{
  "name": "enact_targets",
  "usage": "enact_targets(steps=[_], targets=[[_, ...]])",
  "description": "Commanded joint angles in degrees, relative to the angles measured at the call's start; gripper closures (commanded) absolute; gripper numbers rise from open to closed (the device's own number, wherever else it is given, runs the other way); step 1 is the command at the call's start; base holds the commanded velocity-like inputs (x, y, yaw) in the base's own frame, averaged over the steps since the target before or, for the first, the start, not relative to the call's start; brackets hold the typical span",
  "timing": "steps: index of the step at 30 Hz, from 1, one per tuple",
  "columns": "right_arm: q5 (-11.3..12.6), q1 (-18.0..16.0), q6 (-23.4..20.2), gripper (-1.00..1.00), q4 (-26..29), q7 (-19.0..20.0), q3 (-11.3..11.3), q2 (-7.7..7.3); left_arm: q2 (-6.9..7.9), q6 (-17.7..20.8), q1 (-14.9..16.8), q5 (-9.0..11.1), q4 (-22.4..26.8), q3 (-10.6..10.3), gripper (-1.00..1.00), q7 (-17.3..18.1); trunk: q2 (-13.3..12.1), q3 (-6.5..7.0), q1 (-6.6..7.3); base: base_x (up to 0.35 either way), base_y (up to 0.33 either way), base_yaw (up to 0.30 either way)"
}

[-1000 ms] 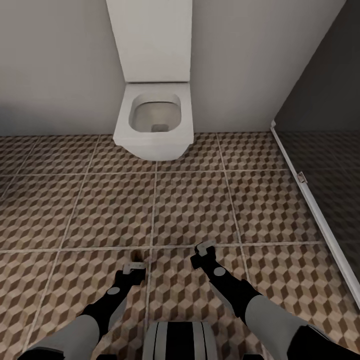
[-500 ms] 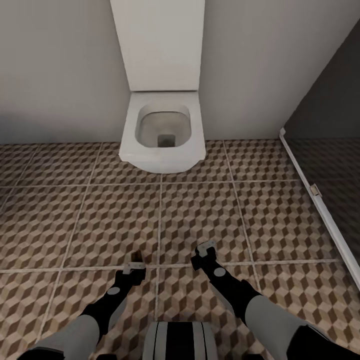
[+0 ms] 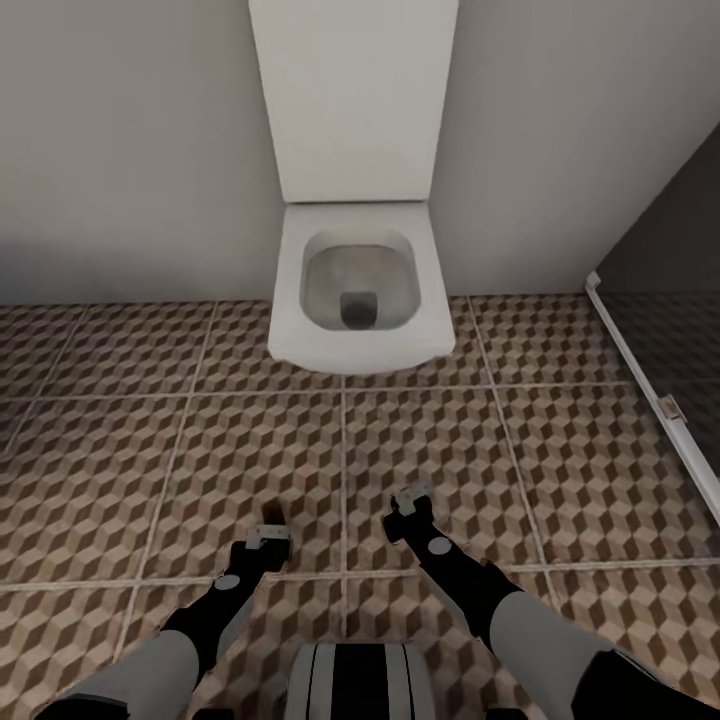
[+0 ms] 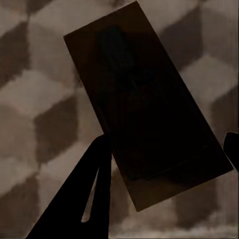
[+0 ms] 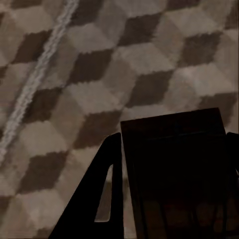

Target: Take the four mousetraps from the cabinet in the bathroom and place them on the bathroom floor. Make sure all four end up on the same floor surface, and ensure that at least two of them are either under or directly next to the same bathroom sink.

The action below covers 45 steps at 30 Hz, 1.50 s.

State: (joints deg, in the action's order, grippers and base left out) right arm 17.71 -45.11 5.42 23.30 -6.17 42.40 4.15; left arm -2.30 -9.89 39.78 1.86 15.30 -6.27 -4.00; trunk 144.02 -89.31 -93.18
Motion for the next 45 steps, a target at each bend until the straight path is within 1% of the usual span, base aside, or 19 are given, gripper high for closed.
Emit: enact_targets(steps=[1,9,16,21,30,35,45], targets=[[0.7,-0.1,0.3,1.00,-0.1,-0.3,0.5,-0.02,-0.01,-0.2,0.0,0.2,-0.1,-0.5,1.00,-0.5,0.0,-0.03,-0.02,0.270,0.209,0.000],[0.7,-0.1,0.3,1.00,-0.1,-0.3,0.5,-0.06,-0.07,-0.2,0.0,0.2,-0.1,-0.5,1.00,-0.5,0.0,-0.03,-0.02,0.288,0.171,0.000],[0.7,-0.1,0.4,1.00,-0.1,-0.3,0.5,-0.10,-0.41,-0.2,0.0,0.2,-0.8,-0.5,1.00,-0.5,0.0,-0.03,-0.02,0.309,0.038,0.000],[0.7,-0.1,0.3,1.00,-0.1,-0.3,0.5,-0.10,-0.49,-0.2,0.0,0.1,-1.0,-0.5,1.00,-0.5,0.0,-0.03,-0.02,0.289,-0.089,0.000],[0.7,-0.1,0.3,1.00,-0.1,-0.3,0.5,-0.08,-0.51,-0.2,0.0,0.1,-1.6,-0.5,1.00,-0.5,0.0,-0.03,-0.02,0.244,-0.184,0.000],[0.7,-0.1,0.4,1.00,-0.1,-0.3,0.5,-0.09,-0.51,-0.3,0.0,0.1,-1.7,-0.5,1.00,-0.5,0.0,-0.03,-0.02,0.103,-0.074,0.000],[0.7,-0.1,0.9,1.00,-0.1,-0.3,0.5,0.01,-0.51,-0.3,0.0,0.1,-2.0,-0.5,1.00,-0.5,0.0,-0.03,-0.02,0.009,-0.007,0.000]])
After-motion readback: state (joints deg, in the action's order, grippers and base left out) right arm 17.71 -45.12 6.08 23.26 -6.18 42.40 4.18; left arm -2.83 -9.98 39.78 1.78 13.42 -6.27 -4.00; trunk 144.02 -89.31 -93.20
